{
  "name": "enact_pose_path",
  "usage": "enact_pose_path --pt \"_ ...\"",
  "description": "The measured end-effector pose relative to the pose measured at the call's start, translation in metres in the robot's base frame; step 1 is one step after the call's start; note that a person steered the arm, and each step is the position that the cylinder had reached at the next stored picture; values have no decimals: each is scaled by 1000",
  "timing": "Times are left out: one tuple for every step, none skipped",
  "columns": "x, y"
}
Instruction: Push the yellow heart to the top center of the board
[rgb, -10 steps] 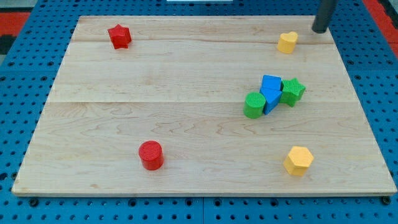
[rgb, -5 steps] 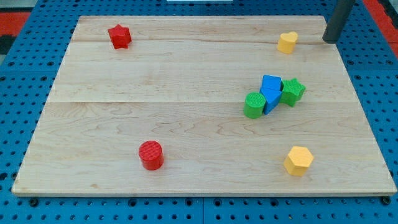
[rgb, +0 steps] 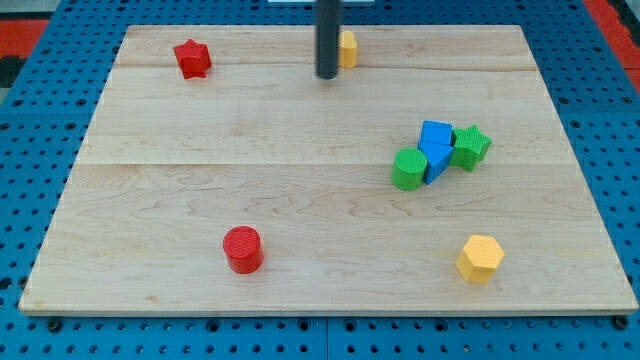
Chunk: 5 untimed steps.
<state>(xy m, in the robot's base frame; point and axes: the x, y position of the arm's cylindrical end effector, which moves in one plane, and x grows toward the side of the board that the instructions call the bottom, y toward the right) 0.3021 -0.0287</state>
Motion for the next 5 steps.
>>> enact_pose_path --pt "15 -93" --pt "15 -141" --pt "15 -168" --pt "13 -116" --pt "-4 6"
